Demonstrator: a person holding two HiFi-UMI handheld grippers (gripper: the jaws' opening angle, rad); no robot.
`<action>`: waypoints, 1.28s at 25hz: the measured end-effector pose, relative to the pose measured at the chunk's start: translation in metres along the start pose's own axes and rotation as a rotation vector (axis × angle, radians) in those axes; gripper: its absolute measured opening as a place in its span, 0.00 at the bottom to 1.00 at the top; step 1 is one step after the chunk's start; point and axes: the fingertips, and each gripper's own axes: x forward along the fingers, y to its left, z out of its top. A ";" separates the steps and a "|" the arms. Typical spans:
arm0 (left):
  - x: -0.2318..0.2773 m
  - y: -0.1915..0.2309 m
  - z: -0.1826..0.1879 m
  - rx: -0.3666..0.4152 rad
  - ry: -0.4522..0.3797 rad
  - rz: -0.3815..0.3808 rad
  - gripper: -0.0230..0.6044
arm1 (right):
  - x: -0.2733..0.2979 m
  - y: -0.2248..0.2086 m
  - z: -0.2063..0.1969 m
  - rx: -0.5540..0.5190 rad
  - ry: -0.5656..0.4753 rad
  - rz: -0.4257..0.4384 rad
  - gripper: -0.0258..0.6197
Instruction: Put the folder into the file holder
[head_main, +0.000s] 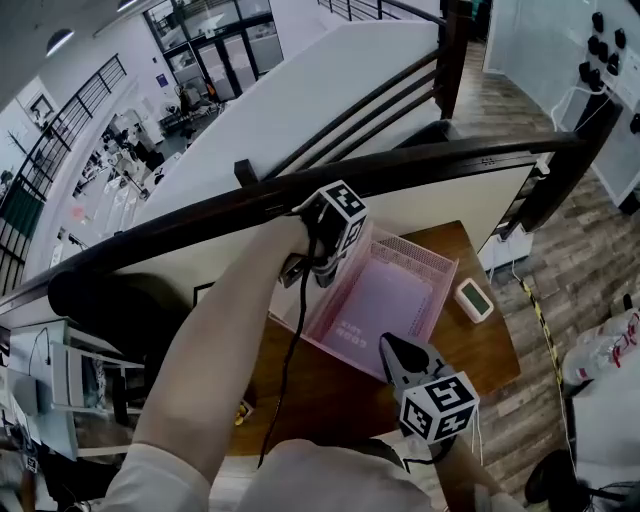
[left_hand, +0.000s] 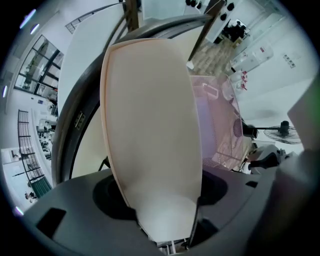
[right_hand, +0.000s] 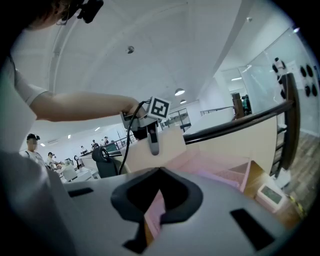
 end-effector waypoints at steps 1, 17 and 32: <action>0.008 0.000 0.001 -0.007 0.000 -0.004 0.52 | -0.001 -0.002 -0.001 0.002 0.002 -0.004 0.04; 0.049 0.007 0.018 -0.074 -0.282 -0.113 0.56 | 0.014 -0.015 -0.015 0.017 0.035 -0.015 0.04; 0.053 0.022 0.033 -0.081 -0.488 -0.035 0.61 | 0.020 -0.011 -0.027 0.000 0.045 -0.032 0.04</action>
